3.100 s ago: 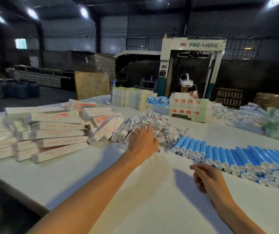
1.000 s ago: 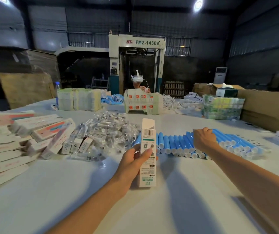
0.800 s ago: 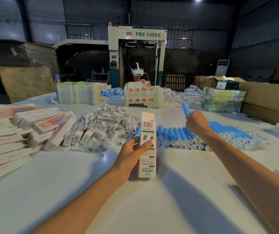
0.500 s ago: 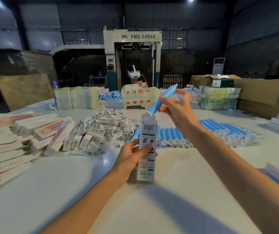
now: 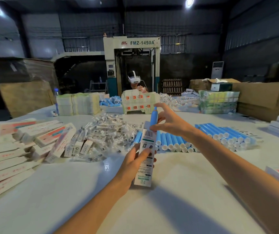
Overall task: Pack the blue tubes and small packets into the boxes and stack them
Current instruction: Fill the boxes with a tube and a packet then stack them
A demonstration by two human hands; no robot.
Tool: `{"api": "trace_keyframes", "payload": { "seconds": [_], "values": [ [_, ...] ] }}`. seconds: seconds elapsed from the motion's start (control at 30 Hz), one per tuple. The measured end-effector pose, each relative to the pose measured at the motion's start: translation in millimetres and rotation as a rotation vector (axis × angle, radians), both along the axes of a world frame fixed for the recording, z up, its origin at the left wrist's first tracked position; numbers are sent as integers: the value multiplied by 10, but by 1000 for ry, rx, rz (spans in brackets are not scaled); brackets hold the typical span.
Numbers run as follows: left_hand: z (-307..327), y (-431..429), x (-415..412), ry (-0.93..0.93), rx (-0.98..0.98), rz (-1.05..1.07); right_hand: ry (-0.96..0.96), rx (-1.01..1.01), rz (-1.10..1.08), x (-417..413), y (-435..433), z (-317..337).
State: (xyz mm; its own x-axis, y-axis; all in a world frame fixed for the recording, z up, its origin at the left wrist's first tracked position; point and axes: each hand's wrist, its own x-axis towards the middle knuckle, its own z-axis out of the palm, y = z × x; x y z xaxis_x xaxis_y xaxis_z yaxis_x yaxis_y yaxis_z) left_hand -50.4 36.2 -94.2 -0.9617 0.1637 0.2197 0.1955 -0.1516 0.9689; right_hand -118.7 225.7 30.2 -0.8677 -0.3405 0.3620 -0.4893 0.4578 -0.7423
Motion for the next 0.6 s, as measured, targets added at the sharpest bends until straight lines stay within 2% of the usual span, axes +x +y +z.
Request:
{"api": "trace_keyframes", "payload": {
  "seconds": [0.07, 0.13, 0.2, 0.27, 0.43, 0.6],
  "values": [
    [-3, 6, -18, -2, 22, 45, 68, 58, -39, 1, -66, -150],
    [-13, -15, -42, -2, 52, 141, 142, 31, -79, -17, -150, -340],
    [-37, -69, -86, -11, 70, 298, 184, -64, -124, -63, -248, -526],
    [-48, -150, -122, -44, 78, 476, 220, -67, -167, -122, -372, -704],
    [-65, -426, -237, -104, 73, 756, 346, 299, -197, -428, -772, -1094],
    [-83, -519, -313, -178, 99, 806, 430, 622, -297, -697, -1194, -1156]
  ]
}}
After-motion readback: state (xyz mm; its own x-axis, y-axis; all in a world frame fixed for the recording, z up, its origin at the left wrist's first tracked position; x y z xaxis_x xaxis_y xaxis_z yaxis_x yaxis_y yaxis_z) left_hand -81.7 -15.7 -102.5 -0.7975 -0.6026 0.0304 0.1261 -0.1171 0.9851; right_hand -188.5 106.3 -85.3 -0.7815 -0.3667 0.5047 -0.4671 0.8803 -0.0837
